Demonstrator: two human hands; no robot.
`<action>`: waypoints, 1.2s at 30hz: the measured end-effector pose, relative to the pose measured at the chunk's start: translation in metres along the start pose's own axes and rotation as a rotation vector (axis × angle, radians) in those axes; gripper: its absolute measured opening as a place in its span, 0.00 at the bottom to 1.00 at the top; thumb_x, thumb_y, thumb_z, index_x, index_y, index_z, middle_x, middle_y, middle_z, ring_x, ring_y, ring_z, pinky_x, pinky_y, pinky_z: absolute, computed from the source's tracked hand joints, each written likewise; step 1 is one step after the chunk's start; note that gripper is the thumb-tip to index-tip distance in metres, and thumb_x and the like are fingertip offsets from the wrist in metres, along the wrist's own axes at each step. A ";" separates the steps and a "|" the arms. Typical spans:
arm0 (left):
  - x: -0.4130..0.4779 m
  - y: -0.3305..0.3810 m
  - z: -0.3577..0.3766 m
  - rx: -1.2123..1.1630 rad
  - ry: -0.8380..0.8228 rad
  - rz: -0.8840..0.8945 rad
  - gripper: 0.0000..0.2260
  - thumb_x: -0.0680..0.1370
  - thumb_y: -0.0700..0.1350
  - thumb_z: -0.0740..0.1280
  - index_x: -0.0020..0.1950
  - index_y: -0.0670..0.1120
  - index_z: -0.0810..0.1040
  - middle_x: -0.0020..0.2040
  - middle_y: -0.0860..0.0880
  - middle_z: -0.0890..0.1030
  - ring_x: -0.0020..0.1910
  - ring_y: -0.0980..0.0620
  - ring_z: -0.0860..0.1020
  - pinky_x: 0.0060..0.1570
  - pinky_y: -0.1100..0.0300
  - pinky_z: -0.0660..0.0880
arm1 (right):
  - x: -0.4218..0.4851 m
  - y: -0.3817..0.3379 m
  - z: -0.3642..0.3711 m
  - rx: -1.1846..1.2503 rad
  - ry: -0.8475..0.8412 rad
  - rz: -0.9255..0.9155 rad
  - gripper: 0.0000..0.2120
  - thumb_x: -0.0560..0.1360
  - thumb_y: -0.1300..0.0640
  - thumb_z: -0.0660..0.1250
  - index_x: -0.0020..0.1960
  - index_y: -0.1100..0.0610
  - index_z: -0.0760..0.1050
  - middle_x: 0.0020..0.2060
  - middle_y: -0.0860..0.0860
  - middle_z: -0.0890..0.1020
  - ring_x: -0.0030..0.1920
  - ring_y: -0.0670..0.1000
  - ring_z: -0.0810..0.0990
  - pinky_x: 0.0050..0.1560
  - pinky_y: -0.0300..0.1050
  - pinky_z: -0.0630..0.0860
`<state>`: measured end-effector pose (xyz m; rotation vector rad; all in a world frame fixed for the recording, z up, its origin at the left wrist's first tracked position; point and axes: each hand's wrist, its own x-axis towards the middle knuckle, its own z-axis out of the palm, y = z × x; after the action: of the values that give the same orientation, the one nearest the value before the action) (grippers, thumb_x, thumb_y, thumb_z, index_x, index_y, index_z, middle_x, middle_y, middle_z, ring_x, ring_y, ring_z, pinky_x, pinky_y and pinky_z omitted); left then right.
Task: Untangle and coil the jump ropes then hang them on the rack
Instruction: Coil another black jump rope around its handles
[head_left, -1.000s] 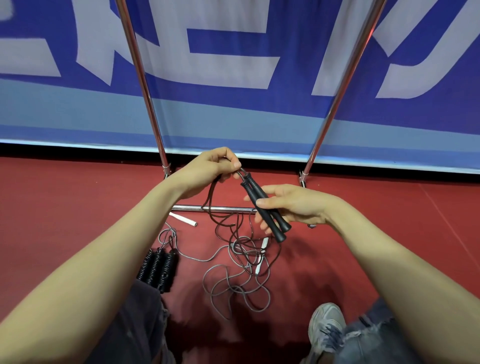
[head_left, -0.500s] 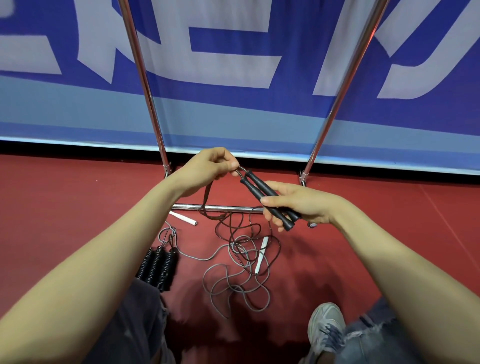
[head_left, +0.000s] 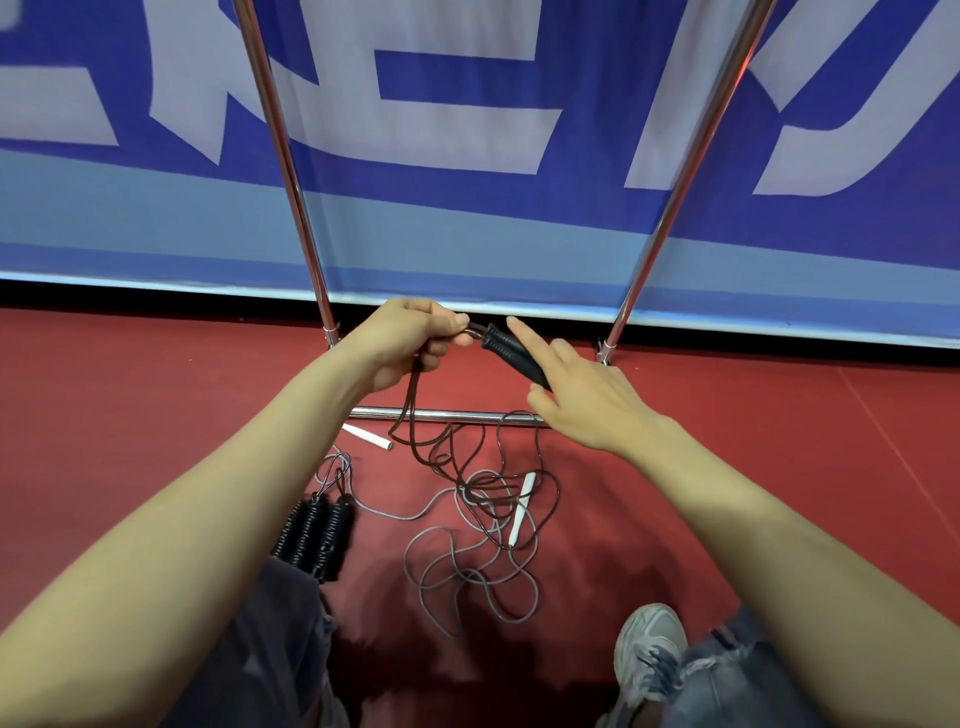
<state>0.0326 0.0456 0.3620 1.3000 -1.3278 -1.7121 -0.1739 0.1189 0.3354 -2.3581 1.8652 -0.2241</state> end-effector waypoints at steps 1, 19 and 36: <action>0.000 0.001 0.001 -0.011 0.008 -0.010 0.06 0.78 0.37 0.66 0.40 0.42 0.75 0.35 0.46 0.82 0.25 0.57 0.66 0.25 0.67 0.64 | 0.000 -0.002 0.000 -0.023 0.020 0.000 0.34 0.79 0.53 0.56 0.78 0.43 0.41 0.54 0.52 0.71 0.43 0.57 0.76 0.40 0.48 0.66; -0.011 0.006 0.021 -0.126 0.006 0.033 0.05 0.79 0.47 0.66 0.50 0.46 0.75 0.43 0.46 0.85 0.27 0.56 0.72 0.36 0.58 0.79 | 0.016 0.004 -0.008 0.599 0.088 0.153 0.20 0.81 0.54 0.59 0.72 0.45 0.63 0.40 0.49 0.78 0.37 0.49 0.76 0.42 0.46 0.72; -0.040 -0.012 0.081 -0.348 -0.002 0.012 0.06 0.73 0.34 0.71 0.43 0.38 0.74 0.37 0.42 0.81 0.33 0.52 0.83 0.36 0.61 0.81 | 0.032 -0.024 -0.019 1.783 0.242 0.348 0.08 0.82 0.49 0.56 0.60 0.45 0.68 0.34 0.51 0.74 0.26 0.46 0.67 0.21 0.37 0.63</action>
<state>-0.0290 0.1130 0.3651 1.0868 -0.9791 -1.8362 -0.1478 0.0927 0.3599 -0.7582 1.0317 -1.3844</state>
